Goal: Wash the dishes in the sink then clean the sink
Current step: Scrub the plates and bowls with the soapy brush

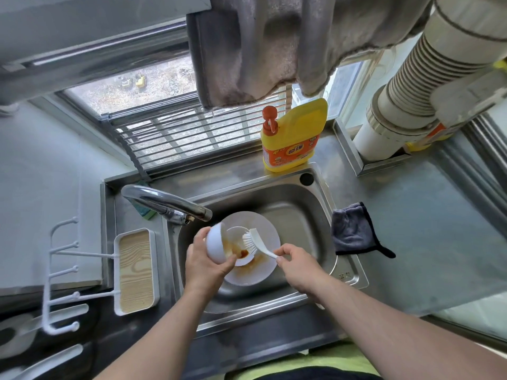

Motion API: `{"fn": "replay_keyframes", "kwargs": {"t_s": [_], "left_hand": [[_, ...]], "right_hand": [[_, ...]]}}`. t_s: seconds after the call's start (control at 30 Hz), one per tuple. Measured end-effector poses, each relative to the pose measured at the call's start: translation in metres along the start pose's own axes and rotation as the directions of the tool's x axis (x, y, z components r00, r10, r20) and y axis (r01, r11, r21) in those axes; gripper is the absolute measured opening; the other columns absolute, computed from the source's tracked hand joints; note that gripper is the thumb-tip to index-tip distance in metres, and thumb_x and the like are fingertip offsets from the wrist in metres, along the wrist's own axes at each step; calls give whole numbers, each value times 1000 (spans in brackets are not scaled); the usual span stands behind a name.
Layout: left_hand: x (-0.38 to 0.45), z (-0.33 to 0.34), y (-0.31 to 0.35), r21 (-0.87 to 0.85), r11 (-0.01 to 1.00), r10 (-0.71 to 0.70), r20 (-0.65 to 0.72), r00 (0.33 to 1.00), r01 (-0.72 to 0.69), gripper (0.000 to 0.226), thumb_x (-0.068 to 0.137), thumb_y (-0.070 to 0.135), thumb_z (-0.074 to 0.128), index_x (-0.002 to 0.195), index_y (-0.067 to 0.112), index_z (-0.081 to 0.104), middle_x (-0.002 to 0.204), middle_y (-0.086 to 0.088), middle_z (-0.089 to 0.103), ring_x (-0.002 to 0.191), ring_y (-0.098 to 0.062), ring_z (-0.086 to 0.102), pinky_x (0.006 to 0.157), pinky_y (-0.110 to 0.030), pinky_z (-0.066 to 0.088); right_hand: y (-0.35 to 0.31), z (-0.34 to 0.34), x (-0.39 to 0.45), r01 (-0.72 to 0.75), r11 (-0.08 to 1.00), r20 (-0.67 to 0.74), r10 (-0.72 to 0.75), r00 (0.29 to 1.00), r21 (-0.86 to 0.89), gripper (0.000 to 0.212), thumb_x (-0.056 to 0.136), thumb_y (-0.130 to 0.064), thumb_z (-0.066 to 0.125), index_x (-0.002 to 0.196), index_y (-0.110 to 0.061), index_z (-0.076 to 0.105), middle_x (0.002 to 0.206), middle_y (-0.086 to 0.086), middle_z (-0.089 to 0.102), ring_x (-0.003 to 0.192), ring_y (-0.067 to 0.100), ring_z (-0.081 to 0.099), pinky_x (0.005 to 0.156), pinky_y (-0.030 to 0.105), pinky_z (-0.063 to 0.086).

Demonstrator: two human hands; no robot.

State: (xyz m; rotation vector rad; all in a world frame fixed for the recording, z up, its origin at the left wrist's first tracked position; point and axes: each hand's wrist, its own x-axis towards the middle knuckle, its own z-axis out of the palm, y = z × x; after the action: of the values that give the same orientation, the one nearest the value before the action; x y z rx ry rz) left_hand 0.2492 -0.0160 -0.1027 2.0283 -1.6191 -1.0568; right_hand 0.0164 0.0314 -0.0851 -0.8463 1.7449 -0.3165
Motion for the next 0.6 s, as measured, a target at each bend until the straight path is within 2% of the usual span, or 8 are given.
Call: {"fn": "replay_keyframes", "kwargs": {"t_s": [0.07,0.17,0.27,0.33,0.4,0.47,0.53,0.6], "left_hand": [[2,0,1,-40,997,-67,-26,997,66,91,71,35,94,144,43,41,126,3,48,108,-21,57,94,-38,52],[4,4,-2,-86,990,-109,14,994,110,89,73,36,93,144,49,41,127,2,49,108,-20,60,98,-40,55],[7,12,-4,-306,920,-236,70,969,246,82,78,33,89,140,57,40,128,-4,59,109,-22,67,95,-48,61],[7,22,3,-397,872,-258,127,958,287,79,87,23,84,144,55,39,120,-9,64,107,-26,70,89,-44,64],[7,36,20,-412,862,-243,175,954,294,72,93,15,77,147,47,41,110,-11,65,102,-28,70,86,-41,64],[11,60,39,-400,855,-254,230,939,330,63,95,10,69,142,46,47,107,-10,66,99,-28,70,84,-39,62],[17,89,59,-379,851,-260,301,918,365,62,93,6,66,134,50,52,112,-7,67,101,-26,69,85,-40,63],[25,119,71,-291,887,-269,307,913,359,60,89,8,67,125,54,56,121,-3,65,103,-23,68,86,-42,64]], "right_hand": [[-1,-1,-1,4,1000,7,-4,1000,4,15,103,-31,52,103,-33,67,75,-6,65,55,10,47,55,26,38],[-1,-2,0,1,1000,33,-2,999,29,16,104,-30,51,104,-32,67,68,-7,60,52,9,44,50,25,36],[0,-6,1,4,996,49,-9,999,91,16,104,-29,51,106,-31,66,64,-10,54,54,9,42,50,24,32],[3,-12,3,19,992,44,-25,999,127,15,104,-28,52,105,-31,67,58,-13,56,54,6,43,51,22,32],[9,-22,5,25,986,24,-29,999,163,15,103,-26,54,103,-31,68,52,-16,56,50,4,43,49,20,33],[18,-33,9,-3,975,7,2,1000,222,15,103,-24,55,103,-31,68,53,-11,54,44,5,40,45,22,32],[29,-43,14,-50,959,10,49,999,279,20,103,-15,52,107,-27,68,56,-4,52,41,9,38,42,24,31],[37,-52,20,-120,941,41,113,993,317,33,98,-4,45,111,-24,67,63,3,53,41,11,38,42,24,30]]}}
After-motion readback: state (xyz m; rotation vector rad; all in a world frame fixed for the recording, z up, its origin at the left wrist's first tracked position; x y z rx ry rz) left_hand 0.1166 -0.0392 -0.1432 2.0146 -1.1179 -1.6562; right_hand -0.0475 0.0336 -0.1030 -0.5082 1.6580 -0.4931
